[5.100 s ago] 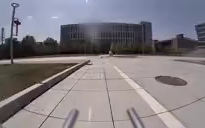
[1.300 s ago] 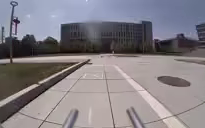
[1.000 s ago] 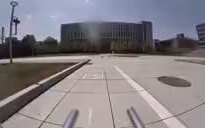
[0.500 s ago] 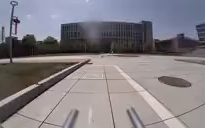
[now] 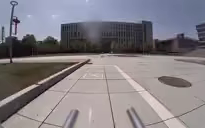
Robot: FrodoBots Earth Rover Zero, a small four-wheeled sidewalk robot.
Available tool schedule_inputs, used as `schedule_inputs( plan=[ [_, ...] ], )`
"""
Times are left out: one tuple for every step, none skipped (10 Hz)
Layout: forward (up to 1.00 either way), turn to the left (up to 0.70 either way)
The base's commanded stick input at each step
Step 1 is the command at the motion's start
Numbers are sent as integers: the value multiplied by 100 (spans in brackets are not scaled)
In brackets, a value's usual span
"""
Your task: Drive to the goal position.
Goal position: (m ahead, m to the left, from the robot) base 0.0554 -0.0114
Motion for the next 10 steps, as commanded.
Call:
schedule_inputs(
  plan=[
    [9,0],
    [9,0],
    [9,0],
    [9,0],
    [9,0],
    [9,0],
    [9,0],
    [9,0],
    [9,0],
    [9,0]
  ],
)
